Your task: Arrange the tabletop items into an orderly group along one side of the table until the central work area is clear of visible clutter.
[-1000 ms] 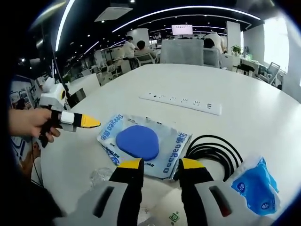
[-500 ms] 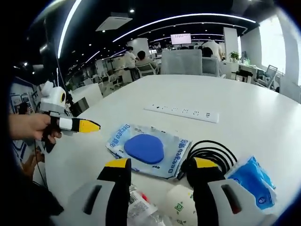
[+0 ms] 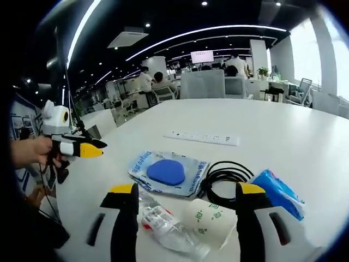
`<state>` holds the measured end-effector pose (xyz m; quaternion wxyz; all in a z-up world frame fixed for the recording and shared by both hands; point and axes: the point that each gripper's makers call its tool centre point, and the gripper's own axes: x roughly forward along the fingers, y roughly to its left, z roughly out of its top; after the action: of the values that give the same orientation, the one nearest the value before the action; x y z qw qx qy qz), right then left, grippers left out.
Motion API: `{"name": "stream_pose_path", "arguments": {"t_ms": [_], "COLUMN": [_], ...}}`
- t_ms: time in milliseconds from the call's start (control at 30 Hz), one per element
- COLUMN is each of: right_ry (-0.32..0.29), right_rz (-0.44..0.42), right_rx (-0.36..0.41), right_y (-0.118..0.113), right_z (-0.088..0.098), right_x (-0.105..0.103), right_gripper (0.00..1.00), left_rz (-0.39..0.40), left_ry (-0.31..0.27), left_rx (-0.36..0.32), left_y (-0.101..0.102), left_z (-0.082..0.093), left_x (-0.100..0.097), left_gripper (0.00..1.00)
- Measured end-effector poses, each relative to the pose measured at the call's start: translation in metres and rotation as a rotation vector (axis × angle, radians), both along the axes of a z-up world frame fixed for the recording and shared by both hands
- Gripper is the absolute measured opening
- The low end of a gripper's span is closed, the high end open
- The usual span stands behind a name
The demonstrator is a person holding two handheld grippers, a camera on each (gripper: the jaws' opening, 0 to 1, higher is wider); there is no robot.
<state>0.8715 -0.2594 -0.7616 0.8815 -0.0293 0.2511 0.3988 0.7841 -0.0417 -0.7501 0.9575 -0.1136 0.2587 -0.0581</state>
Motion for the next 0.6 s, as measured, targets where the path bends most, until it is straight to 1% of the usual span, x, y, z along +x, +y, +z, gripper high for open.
{"name": "stream_pose_path", "arguments": {"t_ms": [67, 100, 167, 233, 267, 300, 367, 500, 533, 600], "right_ry": [-0.002, -0.006, -0.006, -0.002, -0.001, -0.001, -0.009, -0.022, -0.030, -0.023], "right_rz": [-0.008, -0.017, -0.024, -0.042, -0.051, -0.056, -0.067, -0.081, -0.089, -0.094], "right_rx": [-0.003, -0.004, -0.003, 0.021, 0.030, 0.029, 0.035, 0.045, 0.041, 0.060], "right_y": [-0.008, -0.017, -0.023, -0.033, -0.039, -0.044, -0.053, -0.067, -0.071, -0.075], "right_z": [-0.002, -0.001, 0.000, 0.004, 0.006, 0.007, 0.011, 0.015, 0.016, 0.016], "right_x": [-0.002, -0.004, -0.006, -0.009, -0.011, -0.013, -0.016, -0.021, -0.023, -0.026], "right_gripper": [0.72, 0.72, 0.76, 0.81, 0.81, 0.81, 0.84, 0.88, 0.89, 0.91], "left_rz": [-0.004, -0.005, -0.018, -0.033, -0.031, -0.026, -0.024, -0.033, -0.039, -0.046], "left_ry": [-0.010, -0.011, -0.016, -0.025, -0.035, -0.046, -0.068, -0.068, -0.067, -0.079], "left_rx": [0.005, 0.011, 0.025, 0.038, 0.047, 0.045, 0.014, 0.038, 0.039, 0.037], "left_y": [-0.002, -0.003, -0.005, -0.008, -0.008, -0.008, -0.006, -0.008, -0.005, -0.006], "left_z": [0.004, 0.006, 0.008, 0.011, 0.014, 0.016, 0.019, 0.020, 0.021, 0.025], "left_x": [-0.004, -0.007, -0.013, -0.020, -0.023, -0.026, -0.031, -0.041, -0.044, -0.048], "left_gripper": [0.62, 0.63, 0.65, 0.68, 0.69, 0.70, 0.71, 0.77, 0.78, 0.80]}}
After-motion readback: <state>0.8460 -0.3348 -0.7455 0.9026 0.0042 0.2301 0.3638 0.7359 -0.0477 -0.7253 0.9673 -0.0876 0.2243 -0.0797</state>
